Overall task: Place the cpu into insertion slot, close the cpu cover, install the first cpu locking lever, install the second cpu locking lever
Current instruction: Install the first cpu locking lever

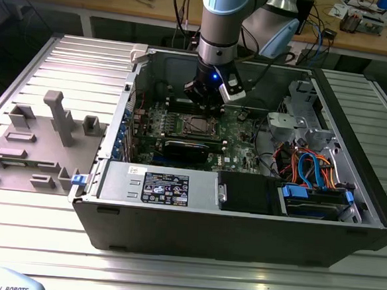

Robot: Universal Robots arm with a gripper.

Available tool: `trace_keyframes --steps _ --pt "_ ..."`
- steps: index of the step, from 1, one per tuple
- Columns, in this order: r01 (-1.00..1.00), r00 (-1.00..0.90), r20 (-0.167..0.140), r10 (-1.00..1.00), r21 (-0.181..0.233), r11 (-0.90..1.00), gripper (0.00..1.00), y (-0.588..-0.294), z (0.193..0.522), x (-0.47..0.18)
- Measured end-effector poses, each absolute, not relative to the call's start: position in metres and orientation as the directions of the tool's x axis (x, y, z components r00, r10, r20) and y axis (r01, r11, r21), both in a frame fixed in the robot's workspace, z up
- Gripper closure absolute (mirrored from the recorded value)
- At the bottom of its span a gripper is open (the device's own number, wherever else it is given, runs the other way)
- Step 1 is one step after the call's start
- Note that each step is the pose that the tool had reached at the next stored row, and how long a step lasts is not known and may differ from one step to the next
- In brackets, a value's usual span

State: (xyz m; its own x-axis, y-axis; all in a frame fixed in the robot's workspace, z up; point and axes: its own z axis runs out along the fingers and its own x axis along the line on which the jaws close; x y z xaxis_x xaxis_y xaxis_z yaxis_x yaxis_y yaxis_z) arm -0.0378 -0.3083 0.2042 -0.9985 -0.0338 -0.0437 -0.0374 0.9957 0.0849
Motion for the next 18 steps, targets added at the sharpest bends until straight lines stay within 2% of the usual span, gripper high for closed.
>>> trace_keyframes --steps 18 --pt "-0.037 -0.998 -0.043 -0.034 0.075 0.996 0.89 -0.3087 0.2011 -0.0378"
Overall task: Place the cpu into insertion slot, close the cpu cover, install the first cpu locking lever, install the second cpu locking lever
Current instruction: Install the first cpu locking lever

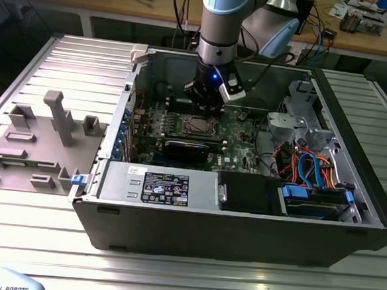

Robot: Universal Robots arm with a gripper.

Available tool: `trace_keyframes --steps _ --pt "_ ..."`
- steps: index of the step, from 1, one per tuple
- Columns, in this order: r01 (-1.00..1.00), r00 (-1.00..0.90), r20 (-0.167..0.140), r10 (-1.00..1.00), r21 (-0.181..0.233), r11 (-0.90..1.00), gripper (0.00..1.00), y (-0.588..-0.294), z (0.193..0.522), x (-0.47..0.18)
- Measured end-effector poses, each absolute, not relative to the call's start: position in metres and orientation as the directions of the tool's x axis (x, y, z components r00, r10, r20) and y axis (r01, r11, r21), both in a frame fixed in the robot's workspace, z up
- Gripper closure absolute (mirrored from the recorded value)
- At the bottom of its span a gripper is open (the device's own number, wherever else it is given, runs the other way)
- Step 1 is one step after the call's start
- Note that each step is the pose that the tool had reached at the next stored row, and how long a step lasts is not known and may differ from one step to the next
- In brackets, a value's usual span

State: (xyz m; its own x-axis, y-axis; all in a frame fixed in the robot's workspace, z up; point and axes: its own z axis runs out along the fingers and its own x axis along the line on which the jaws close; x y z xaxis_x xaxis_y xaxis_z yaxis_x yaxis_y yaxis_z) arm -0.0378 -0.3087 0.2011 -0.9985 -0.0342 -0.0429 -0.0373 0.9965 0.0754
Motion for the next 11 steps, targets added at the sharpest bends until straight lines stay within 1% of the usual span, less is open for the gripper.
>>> trace_keyframes --steps 11 --pt "-0.038 -0.998 -0.043 -0.034 0.076 0.996 0.89 -0.3086 0.2067 -0.0377"
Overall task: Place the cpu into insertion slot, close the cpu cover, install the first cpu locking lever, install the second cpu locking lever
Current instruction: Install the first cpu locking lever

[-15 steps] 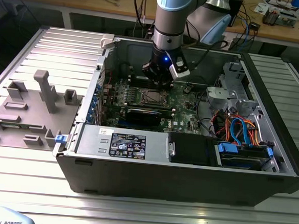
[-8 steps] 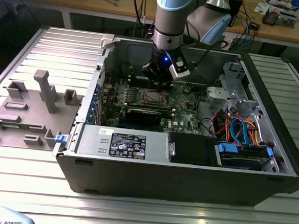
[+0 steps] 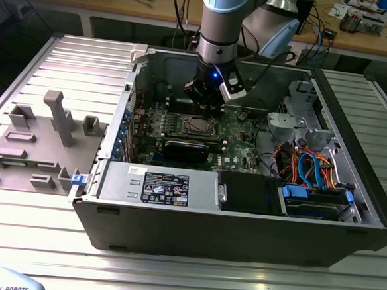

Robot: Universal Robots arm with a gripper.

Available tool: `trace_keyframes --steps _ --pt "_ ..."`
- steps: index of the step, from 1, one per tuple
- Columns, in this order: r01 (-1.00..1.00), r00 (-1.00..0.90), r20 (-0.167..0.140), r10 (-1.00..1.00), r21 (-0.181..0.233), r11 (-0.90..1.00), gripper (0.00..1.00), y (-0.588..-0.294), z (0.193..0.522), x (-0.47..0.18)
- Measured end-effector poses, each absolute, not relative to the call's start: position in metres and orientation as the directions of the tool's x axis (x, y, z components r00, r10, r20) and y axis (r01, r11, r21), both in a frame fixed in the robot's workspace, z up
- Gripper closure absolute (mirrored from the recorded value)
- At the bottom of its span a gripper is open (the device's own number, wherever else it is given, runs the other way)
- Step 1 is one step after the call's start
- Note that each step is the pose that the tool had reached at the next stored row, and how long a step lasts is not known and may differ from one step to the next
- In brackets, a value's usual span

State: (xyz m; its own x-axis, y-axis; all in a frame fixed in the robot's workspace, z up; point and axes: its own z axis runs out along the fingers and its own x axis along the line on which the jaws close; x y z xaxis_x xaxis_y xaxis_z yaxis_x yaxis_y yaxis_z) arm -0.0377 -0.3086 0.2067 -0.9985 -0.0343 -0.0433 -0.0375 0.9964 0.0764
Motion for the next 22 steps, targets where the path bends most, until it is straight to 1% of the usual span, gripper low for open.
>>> trace_keyframes --steps 4,8,12,22 --pt "-0.038 -0.998 -0.043 -0.034 0.075 0.997 0.89 -0.3102 0.2062 -0.0376" --pt "-0.038 -0.998 -0.042 -0.035 0.063 0.997 0.89 -0.3121 0.2033 -0.0376" --pt "-0.037 -0.998 -0.043 -0.035 0.064 0.997 0.89 -0.312 0.2024 -0.0376" --pt "-0.037 -0.998 -0.044 -0.033 0.109 0.993 0.89 -0.3119 0.2021 -0.0375"
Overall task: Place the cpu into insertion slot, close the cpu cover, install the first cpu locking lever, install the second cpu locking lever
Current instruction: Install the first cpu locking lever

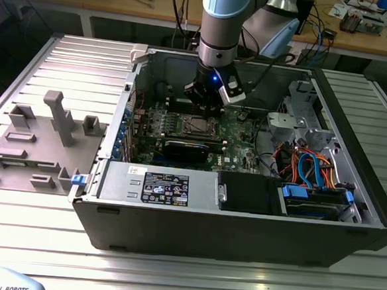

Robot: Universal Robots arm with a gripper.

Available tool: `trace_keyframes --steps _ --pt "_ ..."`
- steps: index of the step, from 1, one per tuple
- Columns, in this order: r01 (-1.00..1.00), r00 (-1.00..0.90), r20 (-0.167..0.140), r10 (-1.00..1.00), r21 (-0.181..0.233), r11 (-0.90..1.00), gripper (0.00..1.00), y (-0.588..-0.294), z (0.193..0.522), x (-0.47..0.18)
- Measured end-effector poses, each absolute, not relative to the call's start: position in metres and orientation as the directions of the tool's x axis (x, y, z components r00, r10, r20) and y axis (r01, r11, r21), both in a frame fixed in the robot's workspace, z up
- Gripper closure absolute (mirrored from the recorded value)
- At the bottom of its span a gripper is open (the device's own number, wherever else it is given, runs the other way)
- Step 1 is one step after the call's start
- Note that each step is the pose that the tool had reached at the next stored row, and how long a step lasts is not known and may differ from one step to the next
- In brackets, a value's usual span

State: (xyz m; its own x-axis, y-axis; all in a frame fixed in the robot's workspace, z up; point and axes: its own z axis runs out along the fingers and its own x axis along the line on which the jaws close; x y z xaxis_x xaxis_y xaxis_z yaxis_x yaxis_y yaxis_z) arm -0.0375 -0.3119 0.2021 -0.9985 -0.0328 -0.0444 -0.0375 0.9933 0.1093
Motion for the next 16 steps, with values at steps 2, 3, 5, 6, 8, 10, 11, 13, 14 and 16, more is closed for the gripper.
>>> trace_keyframes --steps 2,3,5,6,8,10,11,13,14,16 --pt "-0.037 -0.998 -0.044 -0.032 0.114 0.993 0.89 -0.3119 0.2021 -0.0375" --pt "-0.037 -0.998 -0.044 -0.033 0.114 0.993 0.89 -0.312 0.2021 -0.0373" --pt "-0.038 -0.998 -0.044 -0.033 0.114 0.993 0.89 -0.3124 0.2021 -0.0372" --pt "-0.037 -0.998 -0.044 -0.033 0.114 0.993 0.89 -0.3126 0.2022 -0.0372" --pt "-0.037 -0.998 -0.044 -0.033 0.114 0.993 0.89 -0.3132 0.2022 -0.037" --pt "-0.037 -0.998 -0.044 -0.032 0.114 0.993 0.89 -0.3136 0.202 -0.0363" --pt "-0.037 -0.999 -0.044 -0.032 0.114 0.993 0.89 -0.3137 0.2018 -0.036" --pt "-0.034 -0.999 -0.044 -0.029 0.114 0.993 0.89 -0.3137 0.201 -0.0359" --pt "-0.032 -0.999 -0.044 -0.027 0.114 0.993 0.89 -0.3137 0.2006 -0.0359" --pt "-0.029 -0.999 -0.044 -0.024 0.115 0.993 0.89 -0.3139 0.2 -0.0359"
